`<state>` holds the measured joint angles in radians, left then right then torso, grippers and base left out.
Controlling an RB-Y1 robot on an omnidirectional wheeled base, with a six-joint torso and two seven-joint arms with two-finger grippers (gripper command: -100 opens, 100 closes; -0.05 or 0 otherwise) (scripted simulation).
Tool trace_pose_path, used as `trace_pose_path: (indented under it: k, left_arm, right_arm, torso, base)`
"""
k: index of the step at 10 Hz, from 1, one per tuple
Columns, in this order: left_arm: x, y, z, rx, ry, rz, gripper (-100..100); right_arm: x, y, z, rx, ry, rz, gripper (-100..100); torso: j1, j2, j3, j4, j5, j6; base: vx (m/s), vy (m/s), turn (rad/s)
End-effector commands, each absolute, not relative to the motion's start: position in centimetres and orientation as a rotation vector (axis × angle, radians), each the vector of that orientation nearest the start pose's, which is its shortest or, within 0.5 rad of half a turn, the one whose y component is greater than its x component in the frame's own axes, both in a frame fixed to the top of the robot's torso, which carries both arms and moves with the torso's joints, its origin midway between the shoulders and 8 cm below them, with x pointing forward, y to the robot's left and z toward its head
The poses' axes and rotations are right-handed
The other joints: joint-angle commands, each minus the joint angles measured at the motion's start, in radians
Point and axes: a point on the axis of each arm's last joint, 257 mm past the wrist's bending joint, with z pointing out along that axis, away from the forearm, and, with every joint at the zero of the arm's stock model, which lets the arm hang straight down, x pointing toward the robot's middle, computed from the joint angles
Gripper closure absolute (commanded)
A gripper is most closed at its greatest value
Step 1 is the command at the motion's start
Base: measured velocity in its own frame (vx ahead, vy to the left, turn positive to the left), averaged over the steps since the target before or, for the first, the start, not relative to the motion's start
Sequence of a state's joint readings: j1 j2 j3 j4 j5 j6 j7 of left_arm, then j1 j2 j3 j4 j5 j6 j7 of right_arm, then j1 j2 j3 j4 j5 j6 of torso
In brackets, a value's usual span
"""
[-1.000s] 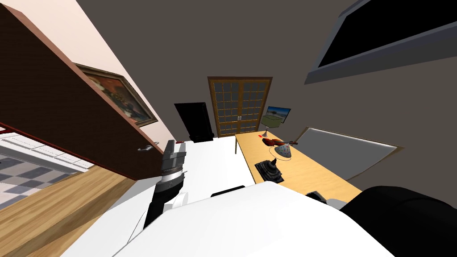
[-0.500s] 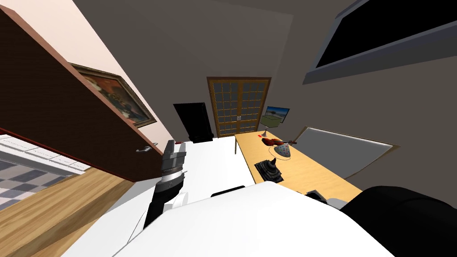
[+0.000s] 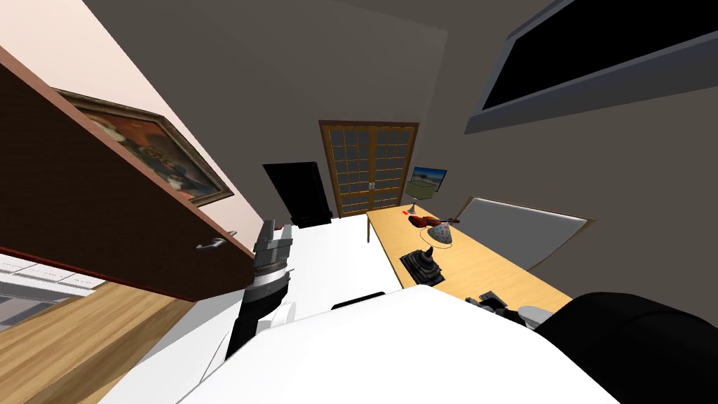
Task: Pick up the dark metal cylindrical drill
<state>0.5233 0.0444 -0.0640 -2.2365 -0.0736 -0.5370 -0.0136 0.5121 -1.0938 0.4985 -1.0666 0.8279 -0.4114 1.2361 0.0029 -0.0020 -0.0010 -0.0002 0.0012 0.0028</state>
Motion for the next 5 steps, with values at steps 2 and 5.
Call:
trace_pose_path:
  k: [2,5]
  left_arm:
    - [34.82,24.73,0.21,-0.602,0.719,-1.298,0]
    - [34.82,24.73,0.21,-0.602,0.719,-1.298,0]
  right_arm:
    - [6.71,-56.02,-50.74,-1.976,2.096,-0.215,100]
    - [6.78,-56.14,-50.62,-1.98,2.092,-0.215,0]
  torso:
    - [0.0,0.0,0.0,0.0,0.0,0.0]
    - [0.0,0.001,0.0,0.0,0.0,-0.001]
  base:
    - [0.037,0.041,-0.095]
    - [0.017,0.02,-0.042]
